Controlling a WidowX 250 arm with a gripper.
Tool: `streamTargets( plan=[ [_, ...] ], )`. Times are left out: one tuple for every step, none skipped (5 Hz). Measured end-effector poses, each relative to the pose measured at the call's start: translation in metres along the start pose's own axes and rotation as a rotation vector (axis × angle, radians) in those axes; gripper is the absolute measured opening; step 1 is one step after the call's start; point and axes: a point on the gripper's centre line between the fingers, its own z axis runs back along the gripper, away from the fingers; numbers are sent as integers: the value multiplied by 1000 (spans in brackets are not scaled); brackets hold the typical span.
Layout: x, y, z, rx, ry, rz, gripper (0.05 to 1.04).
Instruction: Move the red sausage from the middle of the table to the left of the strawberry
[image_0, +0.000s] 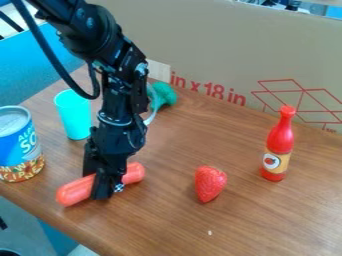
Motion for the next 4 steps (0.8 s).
streamTargets(
  plan=[
    [-1,-2,-3,9,-10,-9,568],
    [-2,-2,-4,-39,-14,-12,642],
    [-2,-6,3,-123,-97,-14,947],
    [3,-12,45,-129,-267,-19,1014]
  ],
)
